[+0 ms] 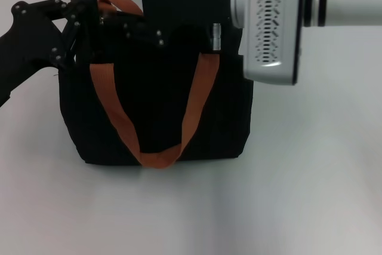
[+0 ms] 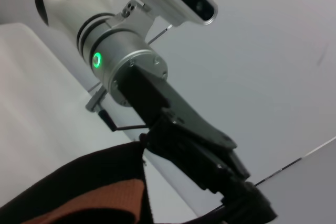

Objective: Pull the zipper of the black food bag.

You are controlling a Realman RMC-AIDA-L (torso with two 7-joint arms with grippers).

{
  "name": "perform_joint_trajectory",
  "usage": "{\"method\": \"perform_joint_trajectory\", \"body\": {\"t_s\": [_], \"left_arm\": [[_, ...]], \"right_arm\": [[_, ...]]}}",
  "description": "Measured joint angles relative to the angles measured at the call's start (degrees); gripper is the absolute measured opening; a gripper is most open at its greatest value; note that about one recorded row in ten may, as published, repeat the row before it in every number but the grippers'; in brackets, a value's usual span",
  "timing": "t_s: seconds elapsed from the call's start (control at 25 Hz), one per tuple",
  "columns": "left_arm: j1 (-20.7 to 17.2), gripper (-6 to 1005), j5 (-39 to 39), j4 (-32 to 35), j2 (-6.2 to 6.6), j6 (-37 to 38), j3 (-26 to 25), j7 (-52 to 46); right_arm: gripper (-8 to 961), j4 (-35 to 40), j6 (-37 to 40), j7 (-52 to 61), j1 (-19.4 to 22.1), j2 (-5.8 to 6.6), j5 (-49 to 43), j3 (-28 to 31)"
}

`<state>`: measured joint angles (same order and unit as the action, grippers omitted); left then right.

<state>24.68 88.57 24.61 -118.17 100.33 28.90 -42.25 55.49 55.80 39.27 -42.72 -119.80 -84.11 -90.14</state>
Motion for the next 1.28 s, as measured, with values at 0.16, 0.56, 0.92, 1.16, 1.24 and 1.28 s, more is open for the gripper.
{"method": "perform_joint_trajectory", "body": {"t_s": [0.16, 0.56, 0.92, 1.16, 1.24, 1.28], "left_arm": [[0.2, 86, 0.0, 0.0, 0.00, 0.0, -0.1, 0.0], [0.3, 88, 0.0, 0.0, 0.19, 0.0, -0.3, -0.6], [0.2, 91, 0.0, 0.0, -0.01, 0.1, 0.0, -0.6], [0.2, 92, 0.0, 0.0, -0.04, 0.6, -0.1, -0.5], [0.2, 93, 0.0, 0.0, -0.05, 0.7, -0.2, -0.6], [0.2, 93, -0.1, 0.0, -0.05, 0.7, -0.3, -0.6]], "right_arm": [[415, -0.7, -2.2, -0.1, -0.7, 0.00, 0.0, -1.7], [414, 0.3, -1.9, -0.2, 0.8, 0.12, 0.9, -1.8], [414, 0.0, -2.8, -0.8, 0.0, 0.07, 1.0, -3.4], [414, 0.4, -5.0, -0.8, 0.4, -0.02, 1.2, -5.7], [356, 0.4, -5.0, -0.8, 0.6, -0.06, 1.6, -5.7], [327, 0.4, -5.1, -0.8, 0.7, -0.06, 2.0, -5.7]]}}
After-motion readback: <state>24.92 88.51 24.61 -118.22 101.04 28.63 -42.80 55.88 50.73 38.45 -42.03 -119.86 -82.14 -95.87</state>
